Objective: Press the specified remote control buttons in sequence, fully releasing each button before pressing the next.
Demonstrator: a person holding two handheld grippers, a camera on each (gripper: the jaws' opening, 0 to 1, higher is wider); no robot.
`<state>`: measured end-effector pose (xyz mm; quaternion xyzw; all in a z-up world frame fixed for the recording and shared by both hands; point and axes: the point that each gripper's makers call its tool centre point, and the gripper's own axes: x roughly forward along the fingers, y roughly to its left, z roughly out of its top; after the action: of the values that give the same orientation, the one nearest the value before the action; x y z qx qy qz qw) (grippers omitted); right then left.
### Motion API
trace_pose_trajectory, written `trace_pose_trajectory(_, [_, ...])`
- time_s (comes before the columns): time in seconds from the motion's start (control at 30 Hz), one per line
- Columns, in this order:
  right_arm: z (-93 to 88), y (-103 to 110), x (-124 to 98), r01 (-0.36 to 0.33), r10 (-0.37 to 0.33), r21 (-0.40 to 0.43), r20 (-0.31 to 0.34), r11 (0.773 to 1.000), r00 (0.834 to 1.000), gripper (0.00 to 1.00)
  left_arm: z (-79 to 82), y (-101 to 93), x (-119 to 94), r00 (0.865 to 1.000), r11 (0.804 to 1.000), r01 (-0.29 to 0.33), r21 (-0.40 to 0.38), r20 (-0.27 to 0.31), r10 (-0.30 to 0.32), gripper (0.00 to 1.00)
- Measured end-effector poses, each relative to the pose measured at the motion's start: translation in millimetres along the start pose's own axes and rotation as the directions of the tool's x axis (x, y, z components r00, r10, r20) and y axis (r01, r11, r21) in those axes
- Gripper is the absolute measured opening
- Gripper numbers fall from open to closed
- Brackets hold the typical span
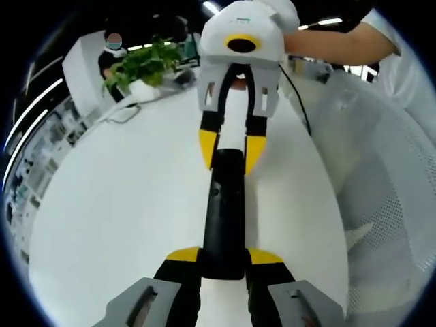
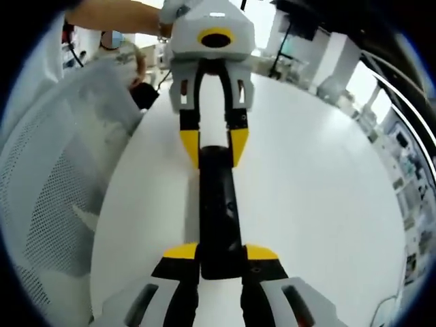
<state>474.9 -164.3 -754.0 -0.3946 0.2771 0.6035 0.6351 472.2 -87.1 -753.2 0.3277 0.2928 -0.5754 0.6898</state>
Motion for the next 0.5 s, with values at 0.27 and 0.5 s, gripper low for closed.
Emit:
trace_pose_trajectory(0.27, [9.0,-30,-10,0.068,-0.068,-0.033,0.013,0.997,0.998,0.19,8.8,28.1,-12,0.999,0.998,-0.052,0.031,0.009,0.052,0.23])
trace_pose_trajectory(0.5, [9.8,-60,-9,0.121,-0.120,-0.051,0.017,0.991,0.993,0.19,12.3,58.8,-12,0.996,0.994,-0.085,0.062,0.012,0.085,0.24])
